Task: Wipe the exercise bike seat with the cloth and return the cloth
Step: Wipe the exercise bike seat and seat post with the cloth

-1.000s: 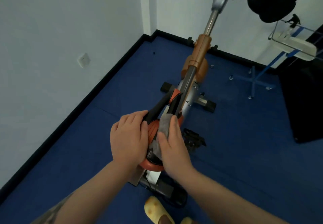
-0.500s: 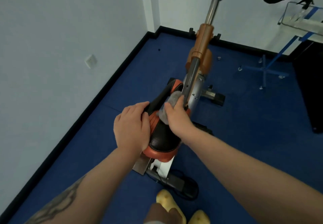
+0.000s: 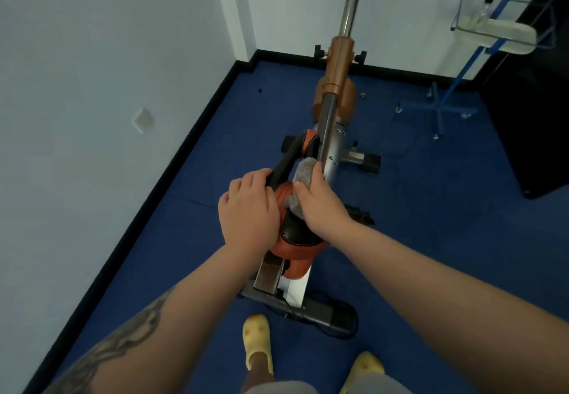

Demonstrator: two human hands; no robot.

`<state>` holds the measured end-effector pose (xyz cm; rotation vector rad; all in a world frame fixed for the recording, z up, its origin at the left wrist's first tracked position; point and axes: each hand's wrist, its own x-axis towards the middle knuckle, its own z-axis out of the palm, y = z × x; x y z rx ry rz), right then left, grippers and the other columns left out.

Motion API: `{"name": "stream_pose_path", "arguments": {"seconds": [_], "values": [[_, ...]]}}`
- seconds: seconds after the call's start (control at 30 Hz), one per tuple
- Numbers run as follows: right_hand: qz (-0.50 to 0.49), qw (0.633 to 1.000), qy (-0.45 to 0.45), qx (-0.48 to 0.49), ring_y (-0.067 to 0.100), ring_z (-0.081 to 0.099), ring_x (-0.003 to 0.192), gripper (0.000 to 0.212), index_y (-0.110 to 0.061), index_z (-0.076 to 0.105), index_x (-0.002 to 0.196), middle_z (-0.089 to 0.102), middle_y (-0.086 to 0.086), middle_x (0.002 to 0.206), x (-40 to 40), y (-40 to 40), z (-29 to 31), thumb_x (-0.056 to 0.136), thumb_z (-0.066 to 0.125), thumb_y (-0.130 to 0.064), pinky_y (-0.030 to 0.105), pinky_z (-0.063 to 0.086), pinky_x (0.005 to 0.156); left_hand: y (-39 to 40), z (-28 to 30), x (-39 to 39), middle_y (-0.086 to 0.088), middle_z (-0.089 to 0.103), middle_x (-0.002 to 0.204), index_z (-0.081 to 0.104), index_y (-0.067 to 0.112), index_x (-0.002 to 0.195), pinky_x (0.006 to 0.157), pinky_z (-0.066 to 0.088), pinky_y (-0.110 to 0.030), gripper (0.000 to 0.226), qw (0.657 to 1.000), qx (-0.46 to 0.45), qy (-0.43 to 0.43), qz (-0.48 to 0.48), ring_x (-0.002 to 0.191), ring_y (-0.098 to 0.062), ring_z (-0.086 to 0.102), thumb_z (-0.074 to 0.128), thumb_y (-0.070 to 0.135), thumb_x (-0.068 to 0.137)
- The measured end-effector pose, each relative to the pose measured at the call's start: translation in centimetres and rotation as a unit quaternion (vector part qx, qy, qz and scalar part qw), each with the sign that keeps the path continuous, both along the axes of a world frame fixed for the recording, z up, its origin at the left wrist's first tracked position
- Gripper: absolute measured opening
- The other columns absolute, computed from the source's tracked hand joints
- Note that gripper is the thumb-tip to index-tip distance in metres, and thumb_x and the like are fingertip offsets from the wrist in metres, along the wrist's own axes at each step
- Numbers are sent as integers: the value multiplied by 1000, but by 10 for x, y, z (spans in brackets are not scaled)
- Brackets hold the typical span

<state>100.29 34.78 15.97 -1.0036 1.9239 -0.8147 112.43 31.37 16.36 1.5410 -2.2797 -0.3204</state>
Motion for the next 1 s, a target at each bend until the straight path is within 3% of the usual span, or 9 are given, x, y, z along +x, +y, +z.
{"name": "stream_pose_path", "arguments": {"seconds": [0.1,0.2,0.3,0.43,0.6,0.67,0.83,0.93,1.0], "values": [[41,994,89,-37,18,21,144,57,-30,2,152,6,-5,162,24,53,6,102,29,-37,42,30,113,-12,4,16,7,56,121,49,28,122,88,36,-40,33,996,58,-10,-71,111,-19,47,41,27,90],[29,991,122,-54,13,4,148,54,-37,6,151,-7,-12,161,39,74,7,102,29,-38,29,16,115,-39,13,24,6,57,110,52,27,112,85,36,-39,26,981,116,19,-153,103,-19,47,48,29,86],[-32,997,66,-33,14,14,147,54,-38,8,151,5,-10,162,28,28,7,101,30,-41,31,20,114,-50,11,22,6,54,101,52,25,102,80,41,-42,21,971,120,90,-184,94,-18,47,49,26,81],[-104,989,101,-29,13,37,137,55,-40,10,150,19,-13,159,34,19,8,99,32,-44,37,40,104,-49,3,25,14,50,125,51,29,120,92,39,-29,38,947,131,141,-256,114,-5,43,48,12,86],[-172,976,117,-59,1,12,144,55,-42,14,150,10,-21,158,77,61,8,100,37,-38,26,17,114,-60,5,19,28,32,143,44,39,132,87,36,-21,44,934,184,116,-283,125,6,33,37,19,93],[-177,978,102,-51,5,16,143,54,-39,16,150,15,-17,158,74,51,9,100,37,-35,21,19,109,-62,5,21,30,31,143,44,41,131,81,34,-18,44,933,192,115,-283,123,7,35,36,20,93],[-169,979,110,20,20,40,134,54,-34,16,151,29,-4,156,43,13,14,100,33,-39,31,34,95,-64,5,21,32,35,139,46,46,127,79,34,-17,44,927,219,135,-271,113,13,36,37,20,92],[-158,971,177,-15,14,23,142,55,-34,16,151,17,-9,160,73,46,10,100,34,-39,24,22,106,-59,5,20,31,37,139,47,47,125,81,31,-11,44,925,223,146,-273,115,13,36,38,19,92],[-165,972,161,-46,10,9,145,55,-36,15,151,7,-11,160,91,64,8,100,35,-39,24,13,111,-60,5,20,30,37,139,48,46,125,83,31,-13,44,927,222,149,-264,117,12,36,38,19,92]]}}
